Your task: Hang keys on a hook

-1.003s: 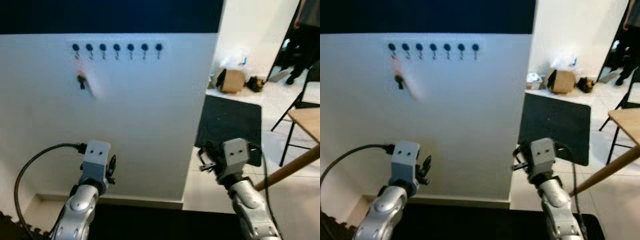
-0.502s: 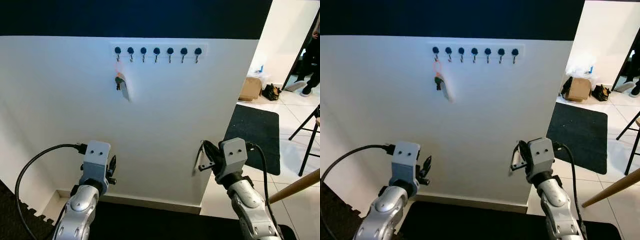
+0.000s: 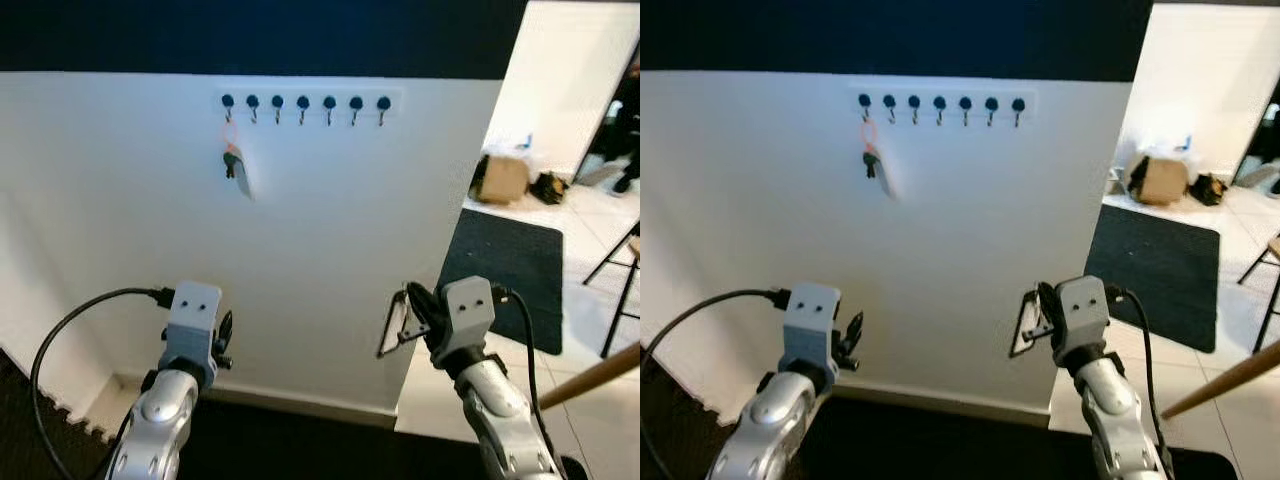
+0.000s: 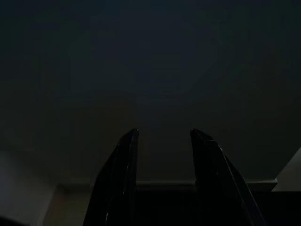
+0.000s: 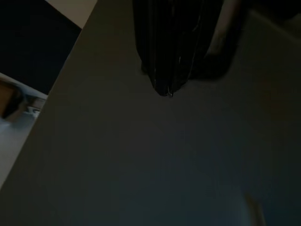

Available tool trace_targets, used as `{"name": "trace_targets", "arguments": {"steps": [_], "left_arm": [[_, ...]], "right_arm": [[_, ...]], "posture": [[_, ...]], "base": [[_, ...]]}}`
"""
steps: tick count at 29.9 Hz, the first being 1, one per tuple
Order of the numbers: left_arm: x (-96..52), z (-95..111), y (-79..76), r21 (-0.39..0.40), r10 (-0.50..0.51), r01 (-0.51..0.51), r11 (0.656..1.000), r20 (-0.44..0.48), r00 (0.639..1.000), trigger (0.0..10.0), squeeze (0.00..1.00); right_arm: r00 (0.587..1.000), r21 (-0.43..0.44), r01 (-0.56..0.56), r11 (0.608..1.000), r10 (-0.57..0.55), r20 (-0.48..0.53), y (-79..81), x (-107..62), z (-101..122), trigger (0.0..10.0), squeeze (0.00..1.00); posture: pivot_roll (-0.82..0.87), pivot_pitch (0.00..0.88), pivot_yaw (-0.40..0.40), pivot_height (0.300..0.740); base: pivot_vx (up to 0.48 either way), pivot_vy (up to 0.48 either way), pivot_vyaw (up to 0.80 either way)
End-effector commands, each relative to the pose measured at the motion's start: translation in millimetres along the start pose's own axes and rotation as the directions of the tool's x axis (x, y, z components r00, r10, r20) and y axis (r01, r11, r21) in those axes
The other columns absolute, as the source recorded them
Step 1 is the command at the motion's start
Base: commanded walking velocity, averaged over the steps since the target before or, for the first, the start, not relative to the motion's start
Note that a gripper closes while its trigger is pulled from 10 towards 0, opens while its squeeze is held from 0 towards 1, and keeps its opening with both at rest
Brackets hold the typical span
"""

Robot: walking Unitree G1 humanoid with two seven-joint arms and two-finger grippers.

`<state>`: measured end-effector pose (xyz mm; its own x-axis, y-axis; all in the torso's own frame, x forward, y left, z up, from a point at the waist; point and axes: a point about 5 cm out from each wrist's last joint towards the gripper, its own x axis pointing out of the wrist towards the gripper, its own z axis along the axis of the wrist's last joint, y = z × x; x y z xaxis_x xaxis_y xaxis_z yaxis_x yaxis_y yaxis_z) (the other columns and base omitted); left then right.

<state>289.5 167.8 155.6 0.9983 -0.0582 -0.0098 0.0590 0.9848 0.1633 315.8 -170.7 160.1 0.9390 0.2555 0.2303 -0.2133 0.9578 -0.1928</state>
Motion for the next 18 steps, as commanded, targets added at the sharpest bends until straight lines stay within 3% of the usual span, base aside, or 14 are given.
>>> {"name": "trace_targets", "arguments": {"steps": [1,18], "left_arm": [[-1.5,-1.4,0.3,0.026,-0.002,0.002,1.000,-0.004,1.000,10.0,0.00],[-1.6,-1.9,0.8,0.028,0.003,-0.003,1.000,-0.006,1.000,10.0,0.00]], "right_arm": [[1.000,-0.003,-0.002,1.000,0.002,-0.010,0.1,-2.3,-1.5,10.0,0.00],[1.000,-0.007,-0.008,1.000,0.008,-0.010,0.1,-1.9,-1.3,10.0,0.00]], "posture": [[0.04,0.125,0.057,0.740],[0.04,0.121,0.055,0.740]], "base": [[0.000,0.000,0.00],[0.000,0.000,0.00]]}}
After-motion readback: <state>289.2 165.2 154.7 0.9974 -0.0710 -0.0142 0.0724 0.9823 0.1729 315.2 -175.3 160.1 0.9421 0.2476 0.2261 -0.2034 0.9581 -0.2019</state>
